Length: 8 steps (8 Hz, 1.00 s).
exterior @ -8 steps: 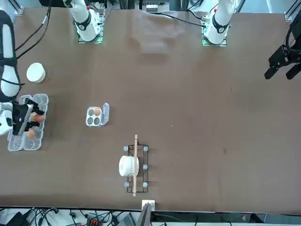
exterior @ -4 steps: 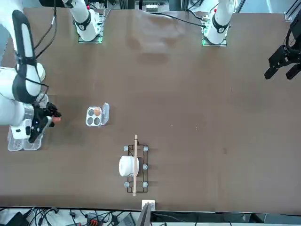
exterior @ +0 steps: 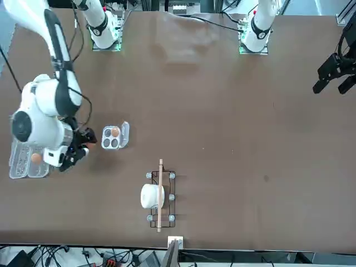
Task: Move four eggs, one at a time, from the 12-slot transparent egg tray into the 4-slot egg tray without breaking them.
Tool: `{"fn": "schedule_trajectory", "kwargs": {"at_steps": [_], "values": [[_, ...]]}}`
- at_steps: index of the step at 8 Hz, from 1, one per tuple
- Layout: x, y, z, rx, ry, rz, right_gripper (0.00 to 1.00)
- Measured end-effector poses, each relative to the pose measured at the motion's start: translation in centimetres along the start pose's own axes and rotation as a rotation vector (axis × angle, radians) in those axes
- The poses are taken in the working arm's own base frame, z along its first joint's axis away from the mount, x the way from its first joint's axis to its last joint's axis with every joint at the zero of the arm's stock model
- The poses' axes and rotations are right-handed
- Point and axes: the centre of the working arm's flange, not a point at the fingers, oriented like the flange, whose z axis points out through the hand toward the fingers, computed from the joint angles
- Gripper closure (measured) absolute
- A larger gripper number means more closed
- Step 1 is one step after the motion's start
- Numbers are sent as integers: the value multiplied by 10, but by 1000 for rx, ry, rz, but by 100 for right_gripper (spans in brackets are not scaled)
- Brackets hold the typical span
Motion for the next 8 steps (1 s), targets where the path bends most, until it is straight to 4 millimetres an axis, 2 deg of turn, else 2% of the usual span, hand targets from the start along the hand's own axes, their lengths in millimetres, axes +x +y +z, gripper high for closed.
{"fn": "schedule_trajectory", "kwargs": {"at_steps": [1,3,5,8], "values": [[7,-16,14,-5,0,38,44],[16,-35,34,-10,0,83,44],[17,-39,51,-8,-21,96,44],[6,-36,76,-4,-56,106,44]]}}
